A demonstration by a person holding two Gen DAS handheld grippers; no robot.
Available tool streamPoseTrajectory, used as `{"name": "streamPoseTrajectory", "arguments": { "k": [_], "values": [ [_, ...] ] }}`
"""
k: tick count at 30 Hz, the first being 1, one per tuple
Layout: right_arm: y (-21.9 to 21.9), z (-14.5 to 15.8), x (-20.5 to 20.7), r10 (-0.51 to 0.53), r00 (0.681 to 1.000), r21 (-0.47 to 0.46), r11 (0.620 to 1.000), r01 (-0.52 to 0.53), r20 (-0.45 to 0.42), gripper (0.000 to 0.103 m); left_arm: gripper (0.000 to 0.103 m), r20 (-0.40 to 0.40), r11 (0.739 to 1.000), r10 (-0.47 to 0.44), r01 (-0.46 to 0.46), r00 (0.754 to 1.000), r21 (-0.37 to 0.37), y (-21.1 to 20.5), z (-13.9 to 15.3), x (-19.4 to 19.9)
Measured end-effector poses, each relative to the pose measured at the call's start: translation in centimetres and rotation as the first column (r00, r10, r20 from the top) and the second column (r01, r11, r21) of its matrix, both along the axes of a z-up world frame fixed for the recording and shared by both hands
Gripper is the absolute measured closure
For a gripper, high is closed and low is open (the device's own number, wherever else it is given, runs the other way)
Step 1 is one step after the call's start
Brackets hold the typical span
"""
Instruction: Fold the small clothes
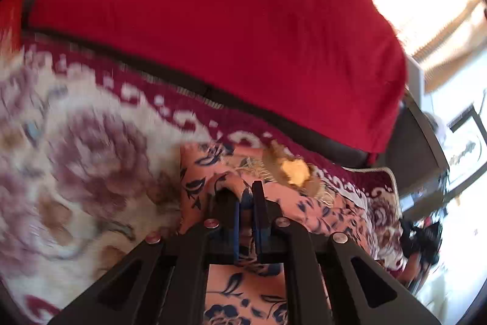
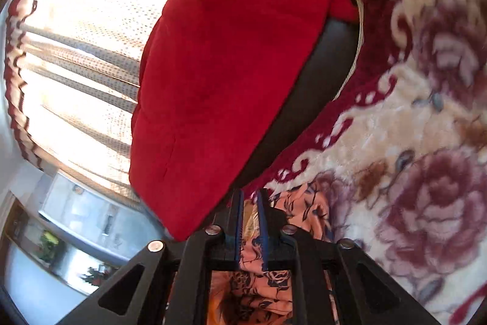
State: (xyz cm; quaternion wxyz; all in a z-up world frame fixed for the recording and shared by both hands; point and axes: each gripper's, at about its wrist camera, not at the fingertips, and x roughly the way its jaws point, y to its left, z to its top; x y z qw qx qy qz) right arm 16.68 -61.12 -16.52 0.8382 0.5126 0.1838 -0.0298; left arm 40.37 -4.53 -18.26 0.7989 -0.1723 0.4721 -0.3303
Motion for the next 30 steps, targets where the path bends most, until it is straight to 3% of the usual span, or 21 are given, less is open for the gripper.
{"name": "streamPoseTrajectory", "arguments": {
  "k": [2, 3, 4, 5, 7, 9, 12, 16, 18, 19, 20, 21, 23, 27, 30],
  "values": [
    [0.9, -1.1, 0.6, 0.036, 0.998, -0.060, 0.997, -0.040, -0.057, 0.085, 0.096, 0.011, 0.999, 0.043, -0.043, 0.999, -0.030, 0.5, -1.5, -0.6],
    [1.6, -1.5, 0.7, 0.049, 0.993, -0.119, 0.991, -0.062, -0.104, 0.062, 0.096, 0.012, 0.997, 0.063, -0.062, 0.998, -0.054, 0.9, -1.9, -0.9],
    [2.0, -1.7, 0.5, 0.061, 0.990, -0.142, 0.987, -0.079, -0.129, 0.029, 0.096, 0.005, 0.990, 0.094, -0.093, 0.996, -0.107, 1.7, -2.4, -1.5],
    [2.6, -2.1, 0.5, 0.082, 0.986, -0.150, 0.983, -0.104, -0.143, 0.021, 0.096, -0.003, 0.983, 0.117, -0.116, 0.993, -0.145, 2.1, -2.8, -1.8],
    [3.7, -2.1, 0.0, 0.137, 0.983, -0.175, 0.972, -0.158, -0.126, 0.021, 0.096, -0.030, 0.969, 0.160, -0.163, 0.987, -0.188, 2.8, -3.6, -2.2],
    [5.1, -1.2, -0.7, 0.151, 0.983, -0.254, 0.952, -0.173, -0.102, 0.021, 0.096, -0.045, 0.970, 0.161, -0.167, 0.986, -0.179, 2.8, -3.6, -1.9],
    [7.2, -0.2, -1.3, 0.217, 0.973, -0.344, 0.910, -0.233, -0.083, 0.021, 0.096, -0.019, 0.969, 0.157, -0.157, 0.987, -0.191, 3.1, -3.1, -2.2],
    [10.0, -1.6, -0.6, 0.199, 0.961, -0.409, 0.874, -0.263, -0.192, 0.018, 0.096, -0.016, 0.969, 0.149, -0.149, 0.989, -0.196, 3.3, -3.3, -2.1],
    [11.0, -2.8, 0.9, 0.200, 0.940, -0.403, 0.864, -0.303, -0.277, 0.028, 0.096, -0.022, 0.967, 0.148, -0.149, 0.989, -0.206, 3.6, -3.5, -2.1],
    [11.7, -3.5, 1.9, 0.223, 0.921, -0.405, 0.846, -0.346, -0.321, 0.070, 0.096, -0.020, 0.968, 0.145, -0.146, 0.989, -0.204, 3.6, -3.4, -2.2],
    [12.6, -3.8, 2.6, 0.235, 0.901, -0.431, 0.815, -0.387, -0.364, 0.097, 0.096, -0.013, 0.969, 0.143, -0.143, 0.990, -0.202, 3.6, -3.4, -2.2],
    [13.5, -3.8, 3.0, 0.202, 0.891, -0.481, 0.782, -0.396, -0.405, 0.097, 0.096, -0.008, 0.969, 0.140, -0.139, 0.990, -0.205, 3.7, -3.3, -2.2],
    [14.0, -3.2, 3.1, 0.150, 0.901, -0.530, 0.765, -0.366, -0.407, 0.097, 0.096, 0.004, 0.967, 0.135, -0.131, 0.991, -0.218, 3.8, -2.8, -2.2],
    [11.3, 0.3, 3.4, 0.008, 0.959, -0.557, 0.812, -0.172, -0.284, 0.098, 0.096, 0.031, 0.964, 0.133, -0.122, 0.991, -0.238, 3.5, -1.0, -1.1],
    [8.2, 2.6, 4.4, -0.083, 0.978, -0.524, 0.851, -0.030, -0.190, 0.098, 0.096, 0.056, 0.966, 0.149, -0.133, 0.987, -0.222, 2.3, 0.5, 1.0]
  ]
}}
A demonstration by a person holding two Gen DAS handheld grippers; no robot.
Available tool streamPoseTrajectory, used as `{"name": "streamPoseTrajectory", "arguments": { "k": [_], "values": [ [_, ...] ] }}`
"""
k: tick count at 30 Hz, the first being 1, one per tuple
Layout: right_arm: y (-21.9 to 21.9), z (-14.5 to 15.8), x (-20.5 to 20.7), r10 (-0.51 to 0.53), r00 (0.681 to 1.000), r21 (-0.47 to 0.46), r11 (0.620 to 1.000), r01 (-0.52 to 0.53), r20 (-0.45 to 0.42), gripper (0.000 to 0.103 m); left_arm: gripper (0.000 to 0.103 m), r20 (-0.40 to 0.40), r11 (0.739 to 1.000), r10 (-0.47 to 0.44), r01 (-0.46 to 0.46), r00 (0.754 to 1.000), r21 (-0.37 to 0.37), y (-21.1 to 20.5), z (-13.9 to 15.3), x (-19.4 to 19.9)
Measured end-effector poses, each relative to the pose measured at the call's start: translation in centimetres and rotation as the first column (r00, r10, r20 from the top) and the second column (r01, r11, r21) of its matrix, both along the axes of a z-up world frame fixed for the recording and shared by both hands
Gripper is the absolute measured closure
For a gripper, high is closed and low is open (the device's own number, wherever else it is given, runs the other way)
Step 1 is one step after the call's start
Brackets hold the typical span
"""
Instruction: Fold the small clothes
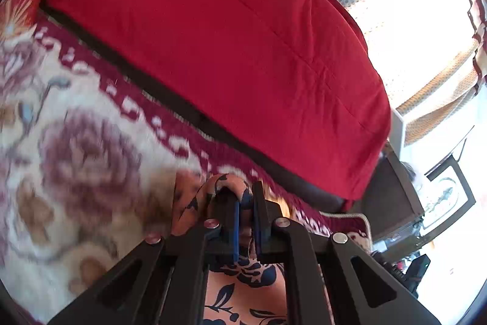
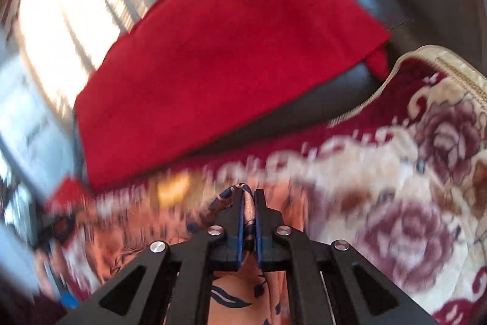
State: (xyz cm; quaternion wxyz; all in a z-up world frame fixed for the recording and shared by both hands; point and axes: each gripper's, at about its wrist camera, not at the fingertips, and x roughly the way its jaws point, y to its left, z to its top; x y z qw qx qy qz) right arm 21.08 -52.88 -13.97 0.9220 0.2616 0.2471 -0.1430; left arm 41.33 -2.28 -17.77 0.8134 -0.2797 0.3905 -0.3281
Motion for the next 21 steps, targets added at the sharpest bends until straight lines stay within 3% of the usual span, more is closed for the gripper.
{"name": "streamPoseTrajectory", "arguments": {
  "k": [3, 6, 9, 12, 13, 14, 15, 16, 18, 19, 20, 21],
  "values": [
    [-3.5, 0.8, 2.3, -0.102, 0.993, 0.076, 0.992, 0.097, 0.057, 0.098, 0.096, 0.014, 0.999, 0.013, -0.014, 1.000, 0.031, -1.7, 1.2, 3.0],
    [-6.4, -0.5, 4.6, -0.184, 0.980, 0.117, 0.978, 0.174, 0.080, 0.097, 0.095, -0.003, 0.994, 0.016, -0.016, 1.000, 0.105, -3.9, 0.8, 6.1],
    [-9.1, -3.9, 7.9, -0.200, 0.980, 0.165, 0.967, 0.194, 0.015, 0.094, 0.095, -0.077, 0.980, 0.049, -0.033, 0.996, 0.194, -5.7, -2.1, 8.8],
    [-11.8, -7.8, 9.2, -0.219, 0.975, 0.286, 0.933, 0.219, -0.032, 0.093, 0.095, -0.159, 0.979, 0.067, -0.035, 0.985, 0.200, -5.8, -5.4, 10.2],
    [-12.7, -8.6, 9.0, -0.236, 0.972, 0.337, 0.914, 0.228, -0.017, 0.079, 0.095, -0.170, 0.984, 0.075, -0.044, 0.983, 0.175, -5.5, -5.9, 10.1],
    [-13.5, -9.1, 8.5, -0.254, 0.967, 0.392, 0.891, 0.230, 0.010, 0.038, 0.094, -0.178, 0.991, 0.084, -0.064, 0.980, 0.113, -4.6, -6.3, 9.8],
    [-14.3, -9.5, 7.8, -0.275, 0.961, 0.449, 0.863, 0.230, 0.037, 0.018, 0.094, -0.183, 0.994, 0.092, -0.081, 0.979, 0.068, -3.9, -6.4, 9.6],
    [-14.9, -9.8, 6.6, -0.321, 0.944, 0.507, 0.827, 0.241, 0.074, 0.010, 0.091, -0.188, 0.994, 0.111, -0.113, 0.976, 0.000, -2.8, -6.3, 9.1],
    [-15.3, -9.3, 4.7, -0.370, 0.920, 0.543, 0.802, 0.249, 0.126, 0.010, 0.071, -0.170, 0.980, 0.165, -0.181, 0.971, -0.080, -1.0, -5.6, 8.0],
    [-15.0, -8.4, 4.2, -0.362, 0.923, 0.522, 0.816, 0.247, 0.128, 0.010, 0.048, -0.138, 0.965, 0.226, -0.241, 0.964, -0.100, 0.1, -4.8, 6.9],
    [-14.6, -7.5, 3.9, -0.344, 0.929, 0.494, 0.836, 0.238, 0.135, 0.011, 0.033, -0.095, 0.940, 0.309, -0.319, 0.946, -0.118, 1.5, -3.8, 5.6],
    [-13.8, -6.5, 3.5, -0.314, 0.938, 0.459, 0.862, 0.216, 0.148, 0.011, 0.029, -0.062, 0.915, 0.371, -0.376, 0.927, -0.144, 2.7, -2.9, 4.2]
  ]
}}
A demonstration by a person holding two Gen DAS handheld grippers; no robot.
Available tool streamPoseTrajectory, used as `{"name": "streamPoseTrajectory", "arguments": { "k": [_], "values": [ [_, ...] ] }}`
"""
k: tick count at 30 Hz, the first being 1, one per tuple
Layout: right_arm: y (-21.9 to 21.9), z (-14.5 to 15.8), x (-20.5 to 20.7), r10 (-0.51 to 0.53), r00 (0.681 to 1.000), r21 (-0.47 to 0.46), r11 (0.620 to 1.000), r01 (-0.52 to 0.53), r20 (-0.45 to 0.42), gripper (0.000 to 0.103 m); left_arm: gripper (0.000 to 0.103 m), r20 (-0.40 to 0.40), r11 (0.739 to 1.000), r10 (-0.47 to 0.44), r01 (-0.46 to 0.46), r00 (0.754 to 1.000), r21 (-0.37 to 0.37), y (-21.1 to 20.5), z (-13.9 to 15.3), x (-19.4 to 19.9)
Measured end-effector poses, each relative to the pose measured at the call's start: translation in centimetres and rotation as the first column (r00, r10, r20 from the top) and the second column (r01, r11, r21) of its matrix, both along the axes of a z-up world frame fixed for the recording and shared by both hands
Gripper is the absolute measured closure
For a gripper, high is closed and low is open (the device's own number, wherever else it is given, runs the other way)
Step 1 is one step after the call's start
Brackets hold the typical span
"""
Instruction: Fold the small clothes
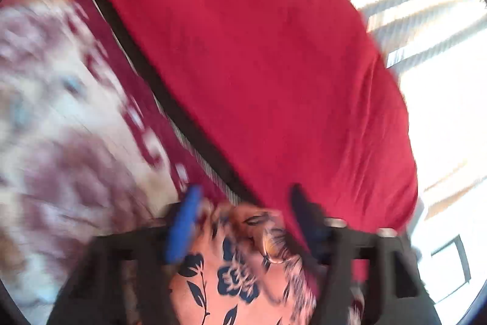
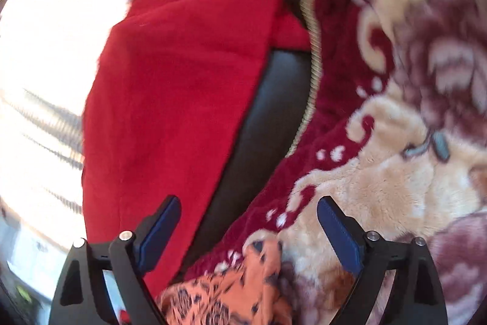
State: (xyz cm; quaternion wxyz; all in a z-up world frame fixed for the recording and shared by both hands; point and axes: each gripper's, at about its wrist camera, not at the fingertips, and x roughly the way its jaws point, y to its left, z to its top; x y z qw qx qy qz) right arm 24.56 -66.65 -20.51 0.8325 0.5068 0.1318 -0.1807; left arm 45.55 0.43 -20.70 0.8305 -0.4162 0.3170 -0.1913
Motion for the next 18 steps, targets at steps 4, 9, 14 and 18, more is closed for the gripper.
{"name": "streamPoseTrajectory", "arguments": {
  "k": [4, 9, 14, 18],
  "values": [
    [5.3, 3.6, -1.0, 0.086, 0.995, -0.187, 0.978, -0.095, -0.053, 0.024, 0.029, -0.002, 0.996, 0.014, -0.014, 1.000, 0.090, 0.8, 2.6, -5.0],
    [12.8, 4.6, -0.5, 0.235, 0.961, -0.276, 0.923, -0.267, -0.144, 0.037, 0.028, -0.057, 0.900, -0.173, 0.182, 0.983, 0.396, -6.7, 2.2, -11.6],
    [19.3, 2.4, 0.1, 0.291, 0.900, -0.320, 0.862, -0.394, -0.323, 0.038, 0.028, -0.188, 0.788, -0.214, 0.283, 0.959, 0.547, -10.5, -1.6, -14.5],
    [21.0, -1.1, 0.8, 0.280, 0.810, -0.255, 0.853, -0.456, -0.515, 0.039, 0.029, -0.306, 0.765, -0.123, 0.287, 0.944, 0.576, -9.0, -5.0, -14.7]
  ]
}}
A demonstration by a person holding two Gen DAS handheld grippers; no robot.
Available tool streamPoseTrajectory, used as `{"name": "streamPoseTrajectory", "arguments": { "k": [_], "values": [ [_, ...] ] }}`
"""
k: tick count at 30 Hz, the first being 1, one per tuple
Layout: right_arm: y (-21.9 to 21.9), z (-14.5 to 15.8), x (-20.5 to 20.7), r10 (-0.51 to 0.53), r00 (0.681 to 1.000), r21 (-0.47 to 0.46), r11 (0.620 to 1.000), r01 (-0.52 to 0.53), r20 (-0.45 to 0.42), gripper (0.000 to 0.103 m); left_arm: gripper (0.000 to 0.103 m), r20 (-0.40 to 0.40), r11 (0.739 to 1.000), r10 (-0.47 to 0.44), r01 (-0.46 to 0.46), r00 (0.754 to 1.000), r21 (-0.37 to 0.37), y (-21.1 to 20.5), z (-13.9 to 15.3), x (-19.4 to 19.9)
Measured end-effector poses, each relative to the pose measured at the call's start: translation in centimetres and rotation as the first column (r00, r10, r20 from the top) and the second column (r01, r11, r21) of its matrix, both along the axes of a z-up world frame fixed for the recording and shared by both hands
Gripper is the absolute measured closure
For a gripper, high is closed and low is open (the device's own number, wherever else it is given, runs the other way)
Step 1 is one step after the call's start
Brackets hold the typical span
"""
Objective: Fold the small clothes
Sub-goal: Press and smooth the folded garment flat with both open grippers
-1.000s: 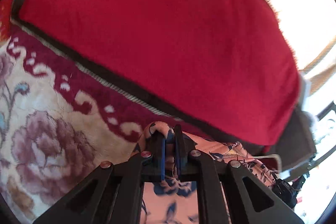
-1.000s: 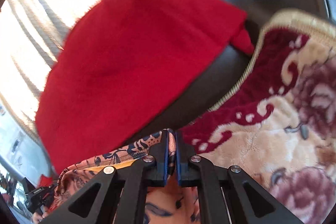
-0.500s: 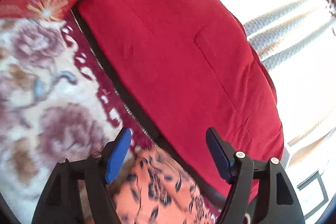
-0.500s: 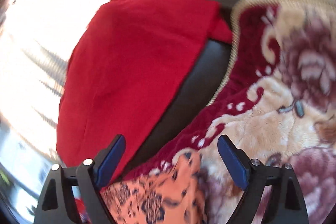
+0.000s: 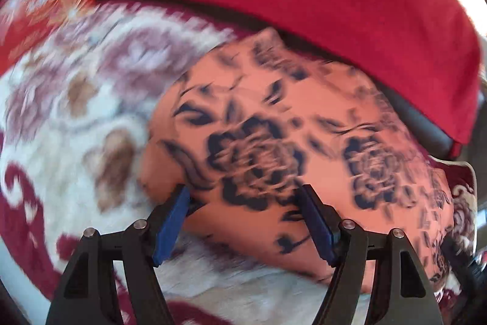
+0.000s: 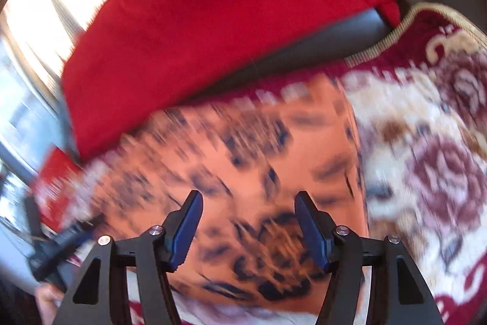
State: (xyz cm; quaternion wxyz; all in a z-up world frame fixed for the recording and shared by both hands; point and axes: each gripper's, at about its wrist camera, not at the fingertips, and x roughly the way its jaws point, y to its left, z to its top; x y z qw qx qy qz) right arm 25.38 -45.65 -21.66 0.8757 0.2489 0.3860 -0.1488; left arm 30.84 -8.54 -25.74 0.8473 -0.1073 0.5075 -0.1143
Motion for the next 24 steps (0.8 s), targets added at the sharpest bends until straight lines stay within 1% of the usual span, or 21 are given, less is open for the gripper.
{"name": "streamPoseTrajectory", "arguments": {
  "k": [1, 2, 3, 4, 6, 7, 9, 11, 12, 13, 15, 16, 17, 18, 19, 20, 22, 24],
  "values": [
    [0.0, -1.1, 0.2, -0.001, 0.999, 0.002, 1.000, 0.001, -0.054, 0.043, 0.029, -0.012, 1.000, 0.003, -0.003, 1.000, -0.010, 0.3, -0.2, 0.0],
    [0.0, -1.6, 0.1, 0.002, 0.997, -0.001, 1.000, -0.003, -0.073, 0.045, 0.029, -0.019, 1.000, -0.002, 0.001, 1.000, -0.016, 0.6, -0.1, 0.0],
    [0.1, -1.5, 0.1, 0.005, 0.998, -0.015, 1.000, -0.006, -0.070, 0.045, 0.029, -0.015, 1.000, -0.004, 0.004, 1.000, -0.020, 0.9, 0.1, 0.0],
    [0.1, -1.1, 0.1, 0.005, 0.998, -0.019, 1.000, -0.006, -0.058, 0.045, 0.029, 0.008, 0.999, -0.001, 0.001, 1.000, -0.038, 1.2, 0.6, 0.0],
    [0.2, 0.0, -0.1, -0.003, 1.000, -0.011, 1.000, 0.003, 0.026, 0.045, 0.029, 0.066, 0.998, 0.007, -0.004, 0.998, -0.056, 1.7, 1.7, 0.2],
    [0.2, 0.6, 0.0, -0.002, 0.998, -0.006, 1.000, 0.003, 0.070, 0.045, 0.029, 0.103, 0.999, 0.013, -0.008, 0.995, -0.048, 1.8, 2.3, 0.5],
    [0.3, 1.1, 0.7, 0.007, 0.992, 0.002, 1.000, -0.007, 0.123, 0.045, 0.029, 0.140, 0.999, 0.031, -0.025, 0.990, -0.043, 2.0, 2.8, 1.3],
    [0.5, 1.2, 2.1, 0.037, 0.984, 0.047, 0.998, -0.045, 0.173, 0.045, 0.029, 0.138, 0.998, 0.064, -0.061, 0.988, -0.024, 2.3, 2.4, 2.4],
    [0.8, 0.9, 3.1, 0.050, 0.983, 0.059, 0.996, -0.061, 0.178, 0.045, 0.029, 0.132, 0.997, 0.083, -0.082, 0.988, -0.008, 2.5, 2.0, 3.2],
    [1.4, 0.8, 4.2, 0.065, 0.982, 0.059, 0.995, -0.077, 0.175, 0.045, 0.029, 0.129, 0.995, 0.095, -0.097, 0.987, 0.007, 2.4, 1.7, 3.7],
    [2.5, 0.0, 6.5, 0.104, 0.981, 0.054, 0.992, -0.114, 0.161, 0.045, 0.029, 0.100, 0.990, 0.114, -0.122, 0.988, 0.072, 2.5, 0.7, 4.7],
    [3.2, -0.5, 7.5, 0.128, 0.980, 0.052, 0.989, -0.137, 0.150, 0.045, 0.028, 0.068, 0.986, 0.122, -0.129, 0.990, 0.109, 2.5, 0.0, 5.0],
    [3.9, -1.0, 8.4, 0.146, 0.980, 0.059, 0.986, -0.155, 0.134, 0.045, 0.028, 0.036, 0.986, 0.114, -0.117, 0.993, 0.122, 2.5, -0.8, 5.2],
    [4.3, -1.3, 9.1, 0.159, 0.981, 0.072, 0.983, -0.168, 0.110, 0.045, 0.028, 0.019, 0.987, 0.105, -0.106, 0.994, 0.124, 2.3, -1.5, 5.3],
    [4.9, -2.3, 9.7, 0.170, 0.984, 0.082, 0.981, -0.173, 0.051, 0.044, 0.026, 0.017, 0.987, 0.102, -0.103, 0.995, 0.126, 2.4, -1.6, 5.3],
    [5.2, -3.0, 10.3, 0.167, 0.986, 0.072, 0.983, -0.167, 0.001, 0.044, 0.025, 0.022, 0.986, 0.096, -0.098, 0.995, 0.134, 2.4, -1.5, 5.1],
    [5.7, -2.8, 10.3, 0.166, 0.986, 0.032, 0.986, -0.166, -0.006, 0.044, 0.025, 0.029, 0.986, 0.085, -0.088, 0.996, 0.140, 2.4, -0.9, 4.8],
    [5.6, -2.1, 9.8, 0.166, 0.986, 0.046, 0.985, -0.167, 0.007, 0.044, 0.026, 0.054, 0.989, 0.089, -0.094, 0.995, 0.116, 2.8, -0.1, 4.1]
  ]
}}
